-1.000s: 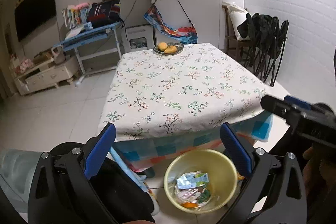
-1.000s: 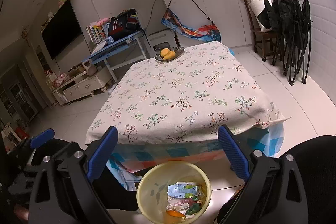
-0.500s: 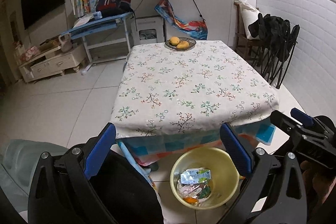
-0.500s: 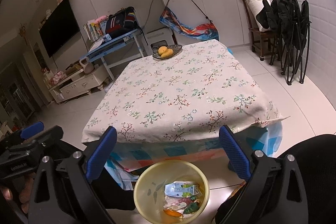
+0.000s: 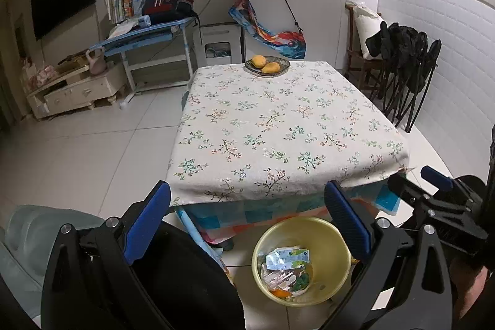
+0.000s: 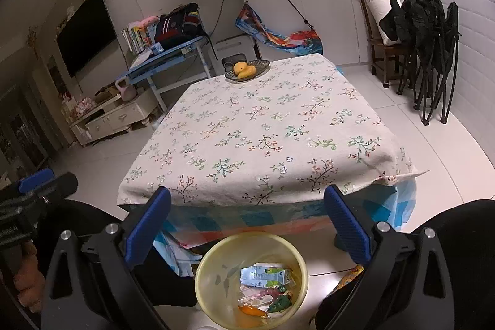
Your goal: Collect trash
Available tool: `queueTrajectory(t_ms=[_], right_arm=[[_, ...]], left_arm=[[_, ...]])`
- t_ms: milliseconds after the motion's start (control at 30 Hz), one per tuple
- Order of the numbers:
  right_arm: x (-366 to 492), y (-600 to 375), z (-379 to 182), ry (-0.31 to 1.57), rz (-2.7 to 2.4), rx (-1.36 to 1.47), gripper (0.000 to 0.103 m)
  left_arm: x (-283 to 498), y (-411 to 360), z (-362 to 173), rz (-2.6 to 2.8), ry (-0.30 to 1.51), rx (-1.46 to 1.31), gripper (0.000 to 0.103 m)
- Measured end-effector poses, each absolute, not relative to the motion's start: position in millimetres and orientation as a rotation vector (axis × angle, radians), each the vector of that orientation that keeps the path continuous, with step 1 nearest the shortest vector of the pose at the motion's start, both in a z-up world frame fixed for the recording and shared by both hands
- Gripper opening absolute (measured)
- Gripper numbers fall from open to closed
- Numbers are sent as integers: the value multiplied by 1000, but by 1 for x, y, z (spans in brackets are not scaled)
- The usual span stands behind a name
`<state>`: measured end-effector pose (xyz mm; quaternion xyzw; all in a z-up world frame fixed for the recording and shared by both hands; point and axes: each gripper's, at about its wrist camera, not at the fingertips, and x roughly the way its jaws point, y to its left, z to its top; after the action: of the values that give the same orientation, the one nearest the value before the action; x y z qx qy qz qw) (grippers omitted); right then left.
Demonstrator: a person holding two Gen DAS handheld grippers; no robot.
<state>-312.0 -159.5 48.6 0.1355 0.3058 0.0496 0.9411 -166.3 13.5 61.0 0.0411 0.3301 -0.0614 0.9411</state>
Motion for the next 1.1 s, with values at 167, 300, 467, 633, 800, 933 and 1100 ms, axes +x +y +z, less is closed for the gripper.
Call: queueTrajectory(t_ms=[167, 300, 467, 633, 800, 933, 1100], right_arm=[[-313, -157, 50, 613, 97, 264, 96], [-314, -157, 50, 612, 96, 263, 96], [-314, -158, 51, 610, 95, 262, 96], [-317, -160, 54, 594, 89, 262, 96], [-318, -161, 55, 588, 87, 260, 96], [-317, -161, 55, 591, 88, 262, 96], [-308, -160, 58, 615, 107, 266, 96]], left_arm=[[-167, 16, 63, -124, 668, 78, 96], [-167, 16, 64, -123, 671, 74, 96], [-167, 16, 64, -124, 674, 75, 96], [-167, 16, 63, -124, 675, 75, 96], [-167, 15, 63, -124, 675, 75, 96], [-167, 15, 63, -124, 674, 77, 96], [-163, 13, 60, -130, 681, 79, 96]])
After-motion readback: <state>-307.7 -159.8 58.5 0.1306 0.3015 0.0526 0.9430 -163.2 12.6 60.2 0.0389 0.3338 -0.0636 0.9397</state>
